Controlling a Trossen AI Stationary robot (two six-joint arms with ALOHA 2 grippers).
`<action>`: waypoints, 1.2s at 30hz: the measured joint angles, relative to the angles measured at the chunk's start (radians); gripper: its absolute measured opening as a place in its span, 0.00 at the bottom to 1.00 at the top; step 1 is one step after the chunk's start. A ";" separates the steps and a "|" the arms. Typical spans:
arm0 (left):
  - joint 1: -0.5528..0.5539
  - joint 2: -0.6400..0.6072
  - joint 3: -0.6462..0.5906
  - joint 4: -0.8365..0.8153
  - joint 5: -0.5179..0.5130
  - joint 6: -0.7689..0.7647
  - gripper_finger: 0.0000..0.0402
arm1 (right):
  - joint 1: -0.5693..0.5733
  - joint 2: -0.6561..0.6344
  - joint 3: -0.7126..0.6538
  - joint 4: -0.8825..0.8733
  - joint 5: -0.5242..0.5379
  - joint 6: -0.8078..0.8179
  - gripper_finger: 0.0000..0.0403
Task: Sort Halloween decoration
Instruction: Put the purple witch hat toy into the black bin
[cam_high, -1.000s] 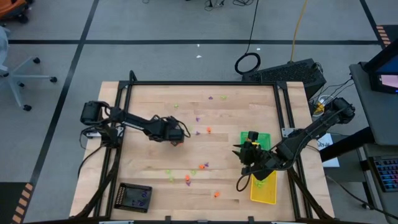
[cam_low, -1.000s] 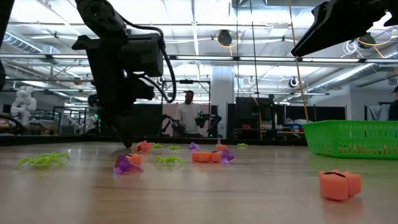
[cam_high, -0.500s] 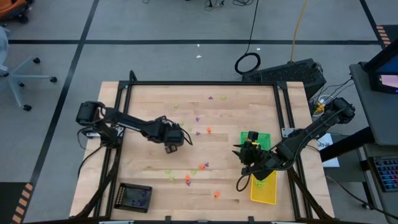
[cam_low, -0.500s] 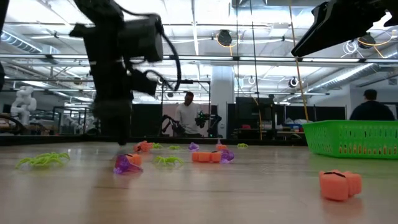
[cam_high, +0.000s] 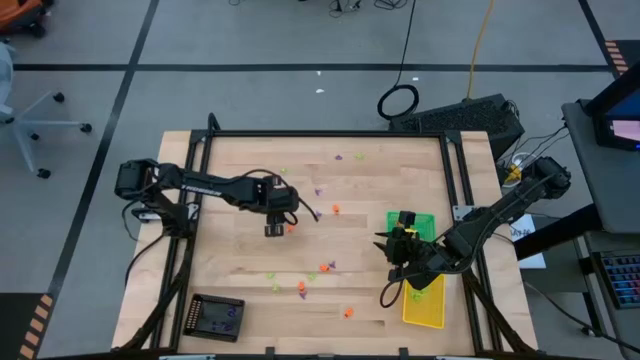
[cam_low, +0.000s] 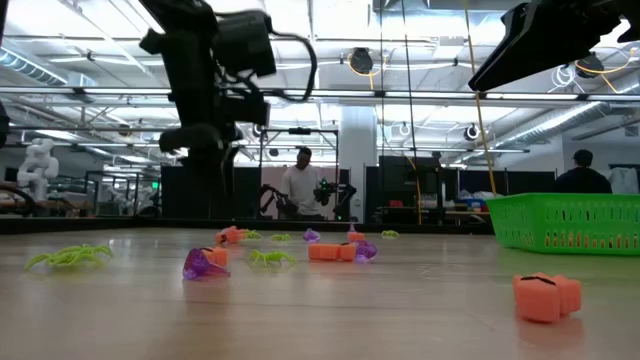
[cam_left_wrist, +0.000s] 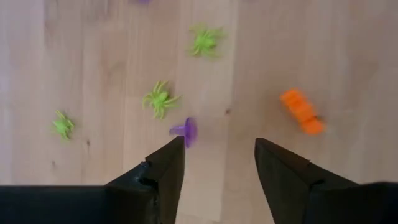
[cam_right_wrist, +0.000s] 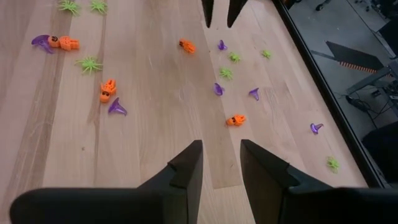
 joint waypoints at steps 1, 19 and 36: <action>0.011 0.006 -0.001 -0.005 0.000 0.003 0.45 | 0.000 0.000 0.000 0.000 0.000 0.000 0.23; 0.061 0.014 -0.038 0.074 0.023 0.056 0.37 | 0.000 0.000 0.000 0.000 -0.002 0.000 0.23; 0.067 0.060 -0.039 0.110 0.019 0.101 0.37 | 0.000 0.000 0.000 0.000 -0.002 0.000 0.23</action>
